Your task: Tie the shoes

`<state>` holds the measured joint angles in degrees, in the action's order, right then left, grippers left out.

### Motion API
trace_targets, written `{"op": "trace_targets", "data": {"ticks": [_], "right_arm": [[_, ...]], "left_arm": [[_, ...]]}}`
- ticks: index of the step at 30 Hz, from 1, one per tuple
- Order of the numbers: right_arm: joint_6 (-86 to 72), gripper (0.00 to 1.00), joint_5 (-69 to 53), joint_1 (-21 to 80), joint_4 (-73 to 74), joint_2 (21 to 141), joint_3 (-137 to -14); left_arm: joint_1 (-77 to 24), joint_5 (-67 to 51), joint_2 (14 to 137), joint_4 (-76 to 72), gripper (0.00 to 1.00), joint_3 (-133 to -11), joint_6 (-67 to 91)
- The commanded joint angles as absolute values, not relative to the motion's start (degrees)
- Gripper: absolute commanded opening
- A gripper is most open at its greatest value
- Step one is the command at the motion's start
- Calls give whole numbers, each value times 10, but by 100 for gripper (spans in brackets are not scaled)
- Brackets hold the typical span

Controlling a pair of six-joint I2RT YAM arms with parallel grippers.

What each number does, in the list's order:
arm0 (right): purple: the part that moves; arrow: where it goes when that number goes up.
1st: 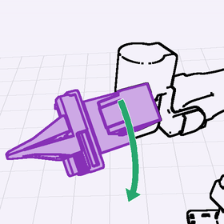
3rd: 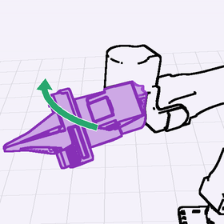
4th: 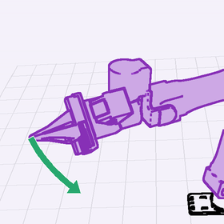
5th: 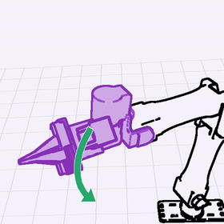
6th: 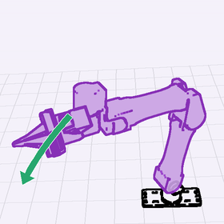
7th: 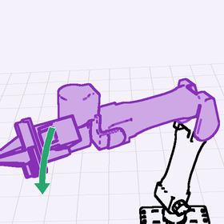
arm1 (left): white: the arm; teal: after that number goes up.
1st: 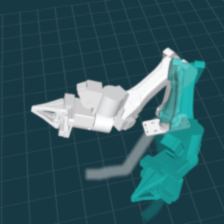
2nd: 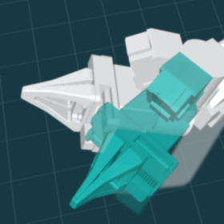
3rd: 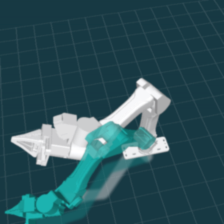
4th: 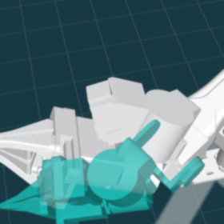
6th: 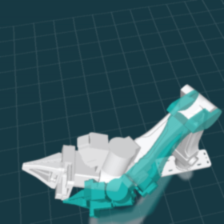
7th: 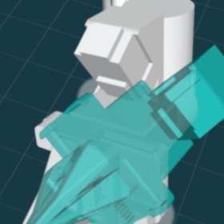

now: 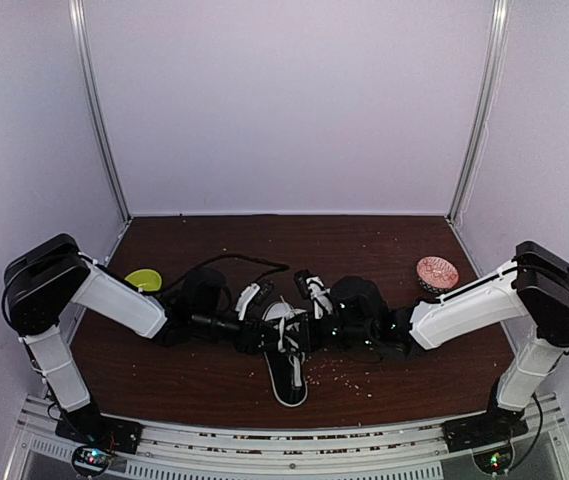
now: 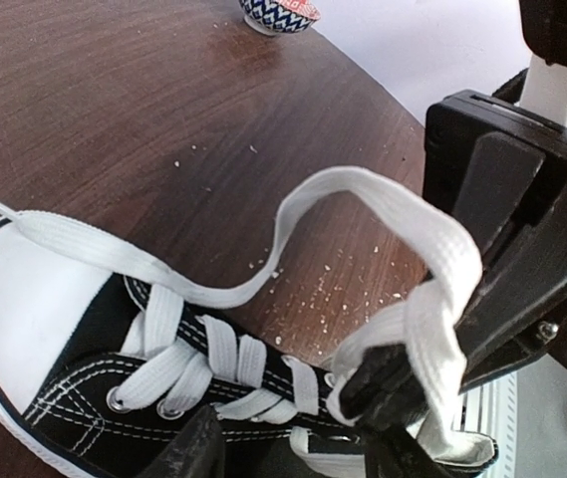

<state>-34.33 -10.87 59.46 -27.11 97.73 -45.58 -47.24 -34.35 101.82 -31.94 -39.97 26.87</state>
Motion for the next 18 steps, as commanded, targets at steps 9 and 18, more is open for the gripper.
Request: {"op": "trace_targets", "data": {"ticks": [9, 18], "right_arm": [[-372, 0, -136, 588, -301, 962, -464], [-376, 0, -138, 588, -302, 964, -463]], "left_arm": [[-482, -348, 1040, -375, 47, -420, 265], [-483, -343, 1039, -403, 45, -419, 282]]}}
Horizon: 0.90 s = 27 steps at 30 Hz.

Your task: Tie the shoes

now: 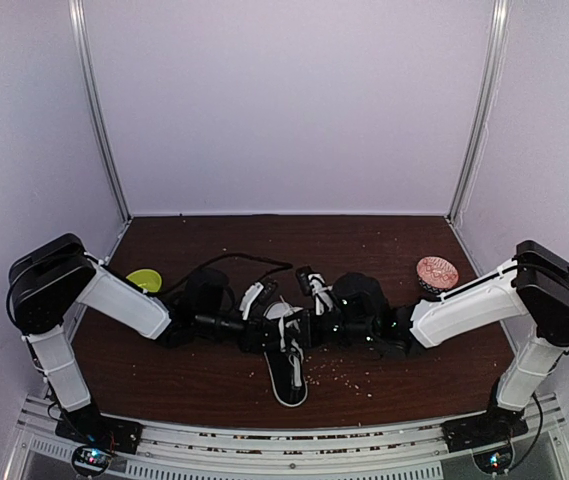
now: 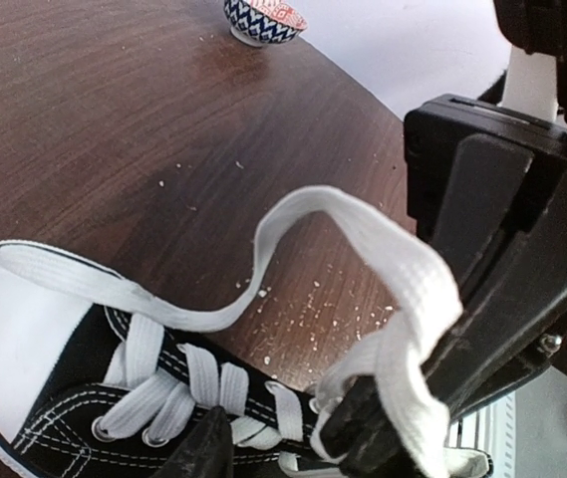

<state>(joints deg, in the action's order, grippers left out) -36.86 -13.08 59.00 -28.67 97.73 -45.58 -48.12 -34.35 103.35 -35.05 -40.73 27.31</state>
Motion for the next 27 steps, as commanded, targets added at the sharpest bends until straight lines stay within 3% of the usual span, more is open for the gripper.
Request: {"op": "trace_targets", "data": {"ticks": [1, 6, 17, 25, 27], "right_arm": [[-376, 0, -138, 588, -302, 964, -462], [-376, 0, -138, 587, -302, 964, -462], [-371, 0, -135, 587, -293, 959, -456], [-360, 0, -130, 587, -284, 949, -449], [-355, 5, -128, 587, -276, 944, -447]], "left_arm": [[-483, -343, 1039, -403, 44, -420, 283], [-483, -339, 1039, -411, 34, -419, 290], [-483, -325, 1030, -423, 0, -405, 309], [-483, -297, 992, -405, 0, -382, 314], [-483, -281, 980, -373, 0, -386, 312]]}}
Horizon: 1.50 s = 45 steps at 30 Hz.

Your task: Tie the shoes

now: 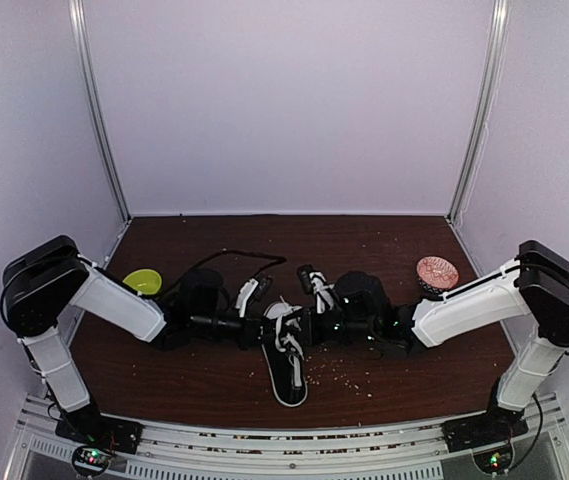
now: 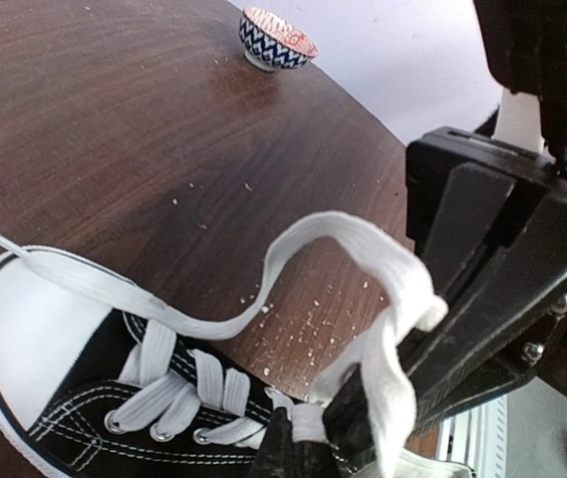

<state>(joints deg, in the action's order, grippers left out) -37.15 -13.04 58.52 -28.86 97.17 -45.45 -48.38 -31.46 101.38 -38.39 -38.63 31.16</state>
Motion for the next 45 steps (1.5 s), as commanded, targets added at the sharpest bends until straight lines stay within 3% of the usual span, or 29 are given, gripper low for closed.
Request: {"op": "trace_targets", "data": {"ticks": [1, 7, 16, 23, 37, 40, 41, 43, 44, 45], "right_arm": [[-352, 9, -124, 588, -268, 940, -447], [-321, 33, -100, 587, -228, 897, -426], [-281, 46, -60, 568, -167, 817, -367], [-252, 46, -85, 513, -137, 872, -409], [-171, 46, -194, 513, -158, 992, -506], [-163, 43, -199, 513, -147, 1020, -530], [-162, 38, -202, 513, -144, 1027, -537], [-168, 20, -207, 512, -146, 1035, -544], [-174, 6, -205, 512, -155, 1033, -540], [-181, 0, -197, 513, -168, 1026, -529]], "left_arm": [[-483, -274, 975, -351, 0, -389, 307], [-480, -192, 931, -199, 0, -399, 266], [-480, -107, 865, -16, 0, -425, 221], [-479, -101, 848, 30, 0, -436, 200], [-479, -104, 858, 46, 0, -455, 191], [-479, -106, 860, 48, 0, -459, 188], [-479, -103, 860, 48, 0, -460, 187], [-479, -93, 855, 47, 0, -459, 188], [-479, -84, 851, 49, 0, -458, 188], [-479, -72, 846, 53, 0, -456, 190]]}}
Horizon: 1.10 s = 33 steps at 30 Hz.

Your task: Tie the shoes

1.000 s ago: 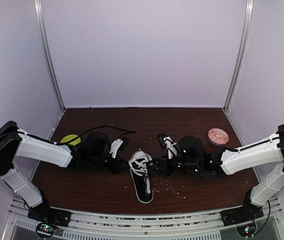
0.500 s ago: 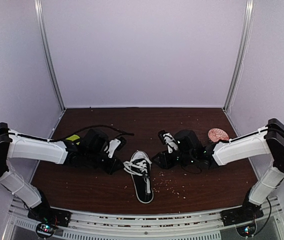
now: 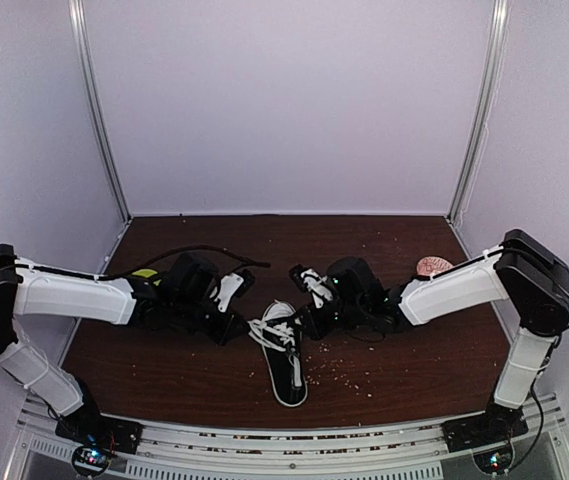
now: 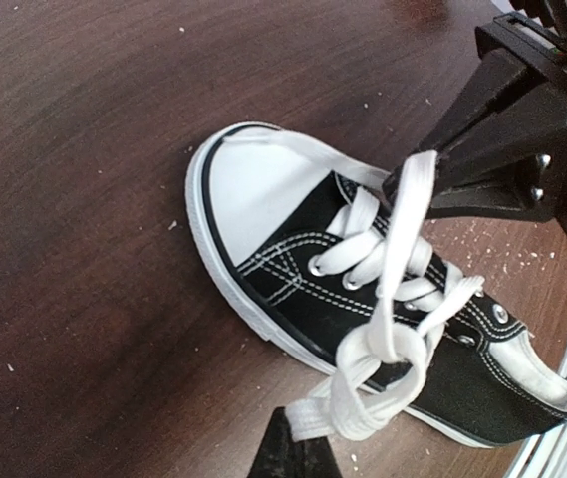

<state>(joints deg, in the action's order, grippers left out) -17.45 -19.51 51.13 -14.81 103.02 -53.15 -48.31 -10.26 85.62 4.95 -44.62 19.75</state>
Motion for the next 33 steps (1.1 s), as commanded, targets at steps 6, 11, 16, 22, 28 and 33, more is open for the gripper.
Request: {"op": "trace_targets", "data": {"ticks": [6, 11, 16, 22, 28, 33], "right_arm": [[-200, 0, -107, 502, -159, 903, -435], [-200, 0, -45, 500, -69, 808, -379], [-223, 0, -43, 499, -43, 777, -328], [-265, 0, -109, 503, -4, 757, -303], [-273, 0, -231, 549, 85, 680, -341], [-340, 0, -310, 610, 27, 684, -361]], "left_arm": [[-474, 10, 797, 114, 0, -426, 226], [-473, 31, 747, 153, 0, -379, 254], [-473, 29, 716, 160, 0, -326, 284], [-473, 23, 713, 163, 0, -316, 301], [-473, -12, 720, 148, 0, -368, 268], [-473, -53, 749, 123, 0, -418, 230]]}}
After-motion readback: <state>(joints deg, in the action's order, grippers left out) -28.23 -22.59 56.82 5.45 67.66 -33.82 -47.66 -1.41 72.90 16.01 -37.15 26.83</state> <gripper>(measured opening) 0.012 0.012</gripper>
